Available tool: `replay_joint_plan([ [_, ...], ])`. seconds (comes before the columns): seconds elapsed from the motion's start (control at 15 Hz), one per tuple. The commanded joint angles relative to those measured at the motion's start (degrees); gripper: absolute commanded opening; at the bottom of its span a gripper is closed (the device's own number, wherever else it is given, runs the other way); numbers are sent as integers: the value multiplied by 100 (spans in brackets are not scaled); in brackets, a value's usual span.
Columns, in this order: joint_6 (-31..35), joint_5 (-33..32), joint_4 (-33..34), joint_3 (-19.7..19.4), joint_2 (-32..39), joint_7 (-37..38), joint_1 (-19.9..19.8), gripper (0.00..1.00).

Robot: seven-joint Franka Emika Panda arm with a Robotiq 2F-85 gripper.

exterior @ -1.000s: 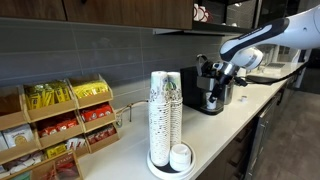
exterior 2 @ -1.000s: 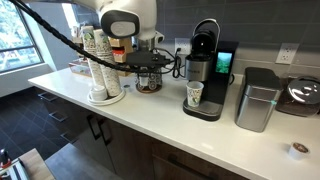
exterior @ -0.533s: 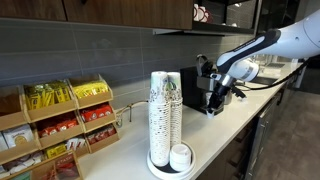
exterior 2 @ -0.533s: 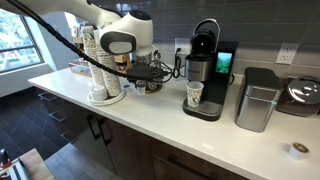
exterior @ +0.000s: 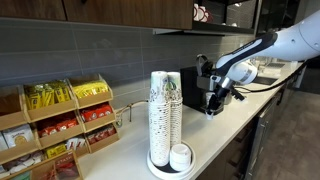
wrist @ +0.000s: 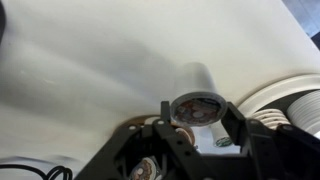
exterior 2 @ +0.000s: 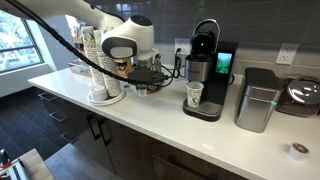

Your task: Remove the white object from the coffee machine

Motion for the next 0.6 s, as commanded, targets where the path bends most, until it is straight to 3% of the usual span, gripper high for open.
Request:
replay_joint_plan([
  [0.0, 845, 799, -241, 11, 358, -199, -6, 29],
  [0.47, 2465, 2067, -352, 287, 1049, -176, -68, 29],
  [0.53, 2609, 2235, -344, 274, 1115, -203, -16, 41],
])
